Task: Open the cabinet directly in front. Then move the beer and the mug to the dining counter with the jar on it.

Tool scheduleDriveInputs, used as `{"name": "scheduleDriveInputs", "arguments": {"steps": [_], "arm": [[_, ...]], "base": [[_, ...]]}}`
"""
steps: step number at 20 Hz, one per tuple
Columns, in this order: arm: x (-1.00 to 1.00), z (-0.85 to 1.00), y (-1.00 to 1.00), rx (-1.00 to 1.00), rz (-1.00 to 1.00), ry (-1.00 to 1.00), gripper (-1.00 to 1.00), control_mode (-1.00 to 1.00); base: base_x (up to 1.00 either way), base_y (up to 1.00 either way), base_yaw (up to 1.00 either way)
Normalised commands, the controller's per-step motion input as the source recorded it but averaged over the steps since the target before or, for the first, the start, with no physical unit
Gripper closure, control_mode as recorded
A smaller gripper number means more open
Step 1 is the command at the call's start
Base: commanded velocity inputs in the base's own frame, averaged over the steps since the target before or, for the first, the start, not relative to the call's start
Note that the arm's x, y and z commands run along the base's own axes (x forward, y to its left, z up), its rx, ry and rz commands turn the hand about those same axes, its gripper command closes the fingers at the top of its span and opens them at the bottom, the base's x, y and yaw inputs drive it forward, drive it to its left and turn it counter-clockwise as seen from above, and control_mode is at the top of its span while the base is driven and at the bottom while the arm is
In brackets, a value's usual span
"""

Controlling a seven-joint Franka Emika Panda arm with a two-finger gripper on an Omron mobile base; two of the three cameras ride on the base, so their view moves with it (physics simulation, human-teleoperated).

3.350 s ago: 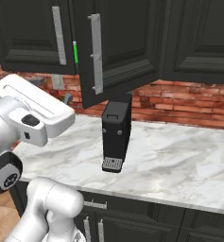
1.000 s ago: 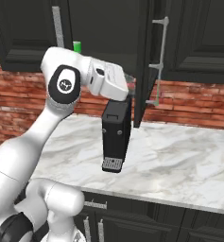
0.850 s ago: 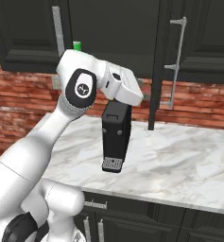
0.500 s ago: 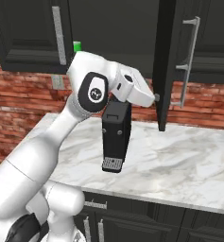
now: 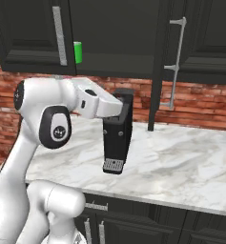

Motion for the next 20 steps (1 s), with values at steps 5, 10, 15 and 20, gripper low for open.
{"name": "scheduleDriveInputs", "arguments": {"steps": [5,10,15,20], "arm": [[-0.20,0.00,1.00,-0.13,0.59,-0.02,-1.00,-1.00],[-0.10,0.03,1.00,-0.11,0.59,-0.06,-1.00,-1.00],[0.01,0.21,0.91,-0.03,0.42,0.00,-1.00,-1.00],[0.00,0.24,0.71,0.00,0.04,-0.08,-1.00,-1.00]], "base": [[0.00,0.00,0.00],[0.00,0.00,0.00],[0.00,0.00,0.00],[0.00,0.00,0.00]]}}
